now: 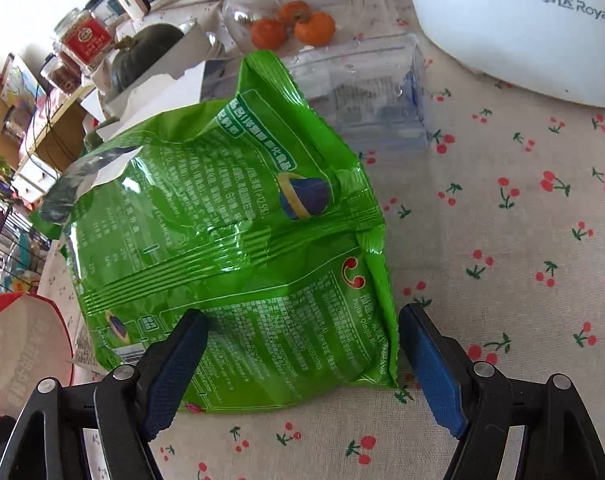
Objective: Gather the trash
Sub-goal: 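Grasp the green snack bag with the right tool, then carry the red lid and green bag over the white bin and open both tools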
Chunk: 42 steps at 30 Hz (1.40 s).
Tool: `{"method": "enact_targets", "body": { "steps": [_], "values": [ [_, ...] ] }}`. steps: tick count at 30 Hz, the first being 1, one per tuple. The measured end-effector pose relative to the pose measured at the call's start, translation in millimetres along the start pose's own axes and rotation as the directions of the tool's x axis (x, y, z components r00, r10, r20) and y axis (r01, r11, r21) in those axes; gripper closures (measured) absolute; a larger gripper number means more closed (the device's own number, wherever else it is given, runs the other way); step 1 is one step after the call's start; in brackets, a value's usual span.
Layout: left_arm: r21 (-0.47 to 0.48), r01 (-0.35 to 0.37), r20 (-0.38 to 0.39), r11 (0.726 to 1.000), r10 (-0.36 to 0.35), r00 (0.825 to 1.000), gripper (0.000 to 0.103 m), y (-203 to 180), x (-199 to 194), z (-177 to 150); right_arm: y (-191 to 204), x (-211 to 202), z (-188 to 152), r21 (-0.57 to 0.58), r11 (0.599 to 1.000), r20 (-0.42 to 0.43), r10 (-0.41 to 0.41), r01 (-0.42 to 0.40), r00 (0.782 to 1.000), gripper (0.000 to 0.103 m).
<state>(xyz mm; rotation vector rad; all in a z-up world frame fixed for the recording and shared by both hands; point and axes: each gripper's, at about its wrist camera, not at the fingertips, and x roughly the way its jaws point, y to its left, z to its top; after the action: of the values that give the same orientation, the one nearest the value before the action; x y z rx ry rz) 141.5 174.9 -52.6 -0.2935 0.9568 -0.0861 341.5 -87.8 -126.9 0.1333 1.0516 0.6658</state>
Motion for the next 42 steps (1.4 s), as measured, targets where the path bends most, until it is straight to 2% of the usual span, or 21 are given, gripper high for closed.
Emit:
{"method": "enact_targets", "body": {
  "steps": [1, 2, 5, 9, 12, 19, 25, 34, 42],
  "values": [
    [-0.006, 0.002, 0.001, 1.0, -0.002, 1.0, 0.086, 0, 0, 0, 2, 2, -3, -0.01, 1.0, -0.011, 0.001, -0.001, 1.0, 0.046],
    [-0.007, 0.002, 0.003, 1.0, -0.002, 1.0, 0.086, 0, 0, 1, 4, 1, -6, -0.024, 0.999, 0.007, -0.026, 0.026, 1.0, 0.06],
    [0.001, 0.005, 0.01, 1.0, -0.005, 1.0, 0.086, -2, -3, 1, 2, -2, -14, -0.016, 0.999, -0.011, -0.029, 0.029, 1.0, 0.073],
    [0.005, 0.02, 0.027, 1.0, -0.02, 0.999, 0.086, -4, -13, -1, 7, -15, -25, -0.02, 0.998, -0.02, -0.052, 0.052, 0.998, 0.083],
    [0.01, 0.038, 0.045, 0.999, -0.039, 0.998, 0.086, -9, -22, -3, 13, -35, -28, -0.028, 0.997, -0.015, -0.076, 0.076, 0.997, 0.086],
    [0.018, 0.106, 0.078, 0.994, -0.107, 0.991, 0.086, -25, -43, -7, 35, -102, -43, -0.05, 0.993, 0.056, -0.107, 0.11, 0.993, 0.089],
    [0.072, 0.155, 0.086, 0.985, -0.161, 0.983, 0.086, -53, -54, -12, 41, -153, -64, -0.023, 0.988, 0.093, -0.148, 0.15, 0.985, 0.091],
    [0.174, 0.211, 0.038, 0.962, -0.221, 0.975, 0.086, -107, -53, -31, 27, -214, -100, 0.076, 0.98, 0.13, -0.191, 0.182, 0.973, 0.094],
    [0.305, 0.275, -0.042, 0.912, -0.276, 0.96, 0.086, -169, -42, -54, 14, -276, -137, 0.081, 0.967, 0.181, -0.252, 0.241, 0.951, 0.095]
  ]
}}
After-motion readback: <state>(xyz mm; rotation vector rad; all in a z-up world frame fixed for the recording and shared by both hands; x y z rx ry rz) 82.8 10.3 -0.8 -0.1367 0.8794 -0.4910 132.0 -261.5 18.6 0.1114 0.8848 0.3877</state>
